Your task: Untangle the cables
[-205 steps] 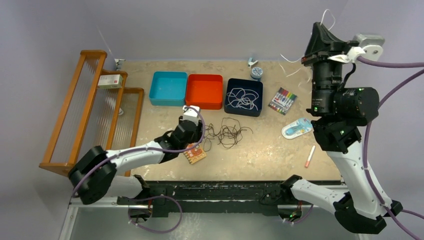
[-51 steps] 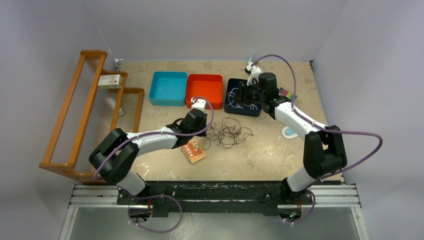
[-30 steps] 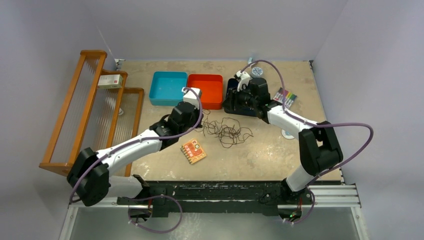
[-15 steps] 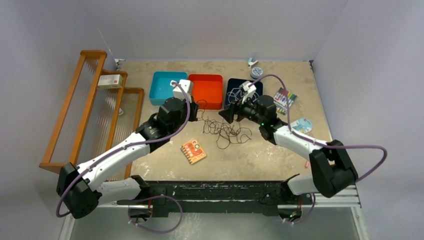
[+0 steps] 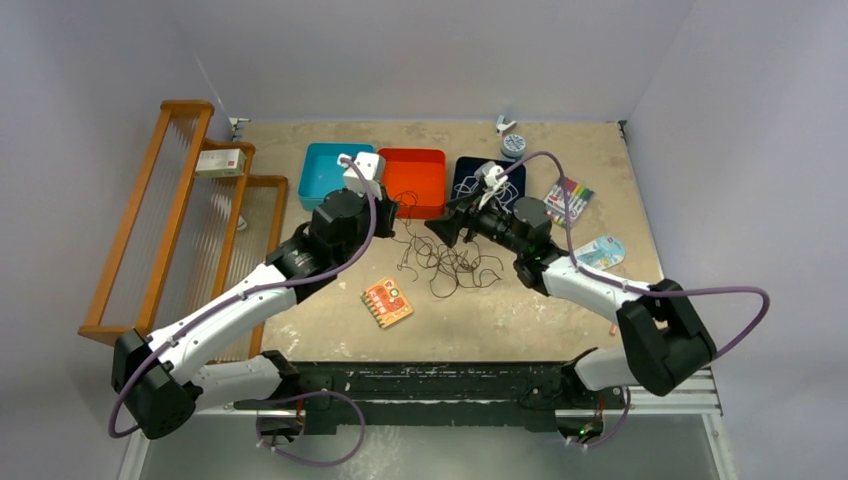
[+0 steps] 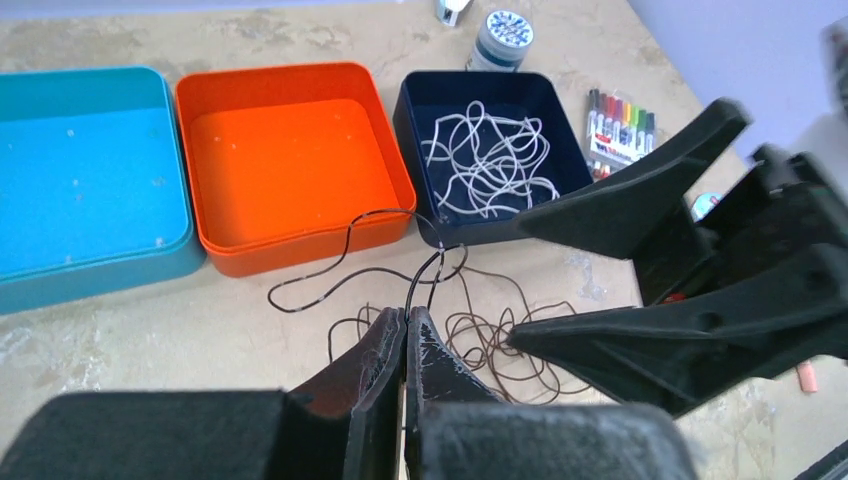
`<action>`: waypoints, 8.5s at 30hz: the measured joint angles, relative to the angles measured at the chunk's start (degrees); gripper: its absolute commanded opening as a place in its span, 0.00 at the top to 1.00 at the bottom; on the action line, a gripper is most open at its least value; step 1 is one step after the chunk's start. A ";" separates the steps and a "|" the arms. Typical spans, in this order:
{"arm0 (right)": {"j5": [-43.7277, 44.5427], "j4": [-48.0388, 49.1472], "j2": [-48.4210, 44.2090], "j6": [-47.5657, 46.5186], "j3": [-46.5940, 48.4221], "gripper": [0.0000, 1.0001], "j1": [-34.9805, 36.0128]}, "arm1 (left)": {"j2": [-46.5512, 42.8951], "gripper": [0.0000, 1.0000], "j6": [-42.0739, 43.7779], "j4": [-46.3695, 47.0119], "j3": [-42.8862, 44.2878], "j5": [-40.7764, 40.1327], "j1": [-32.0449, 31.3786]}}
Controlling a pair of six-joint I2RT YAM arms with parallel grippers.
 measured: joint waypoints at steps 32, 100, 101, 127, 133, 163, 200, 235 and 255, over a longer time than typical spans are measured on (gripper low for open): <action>-8.79 7.54 28.37 1.62 2.01 0.61 0.79 | 2.36 1.00 13.33 -7.08 23.61 -11.54 1.31; -5.62 -2.99 13.86 -6.97 -1.40 0.45 0.79 | 42.95 1.00 16.76 11.85 32.68 13.73 34.34; -5.57 -3.06 13.86 -7.13 -1.40 0.45 0.79 | 43.71 1.00 16.79 12.31 32.87 14.38 34.38; -5.22 -3.30 13.86 -7.41 -1.77 0.41 0.79 | 44.85 1.00 9.92 22.71 16.79 18.25 36.17; -2.73 -3.26 10.56 -6.91 -4.79 0.38 0.81 | 43.71 1.00 7.82 22.84 16.52 16.09 36.17; -0.61 -3.30 7.82 -6.88 -5.20 0.37 0.81 | 49.05 0.83 2.97 12.52 21.73 11.78 36.22; 1.73 -4.15 4.92 -7.08 -5.31 0.38 0.81 | 53.57 0.74 4.42 6.73 33.62 14.95 36.26; 1.01 -3.87 7.21 -7.10 -5.31 0.39 0.81 | 48.04 1.00 2.69 7.39 21.40 8.00 36.26; 0.85 -3.87 7.45 -6.88 -5.31 0.37 0.81 | 43.78 0.52 2.12 6.29 26.16 8.24 36.26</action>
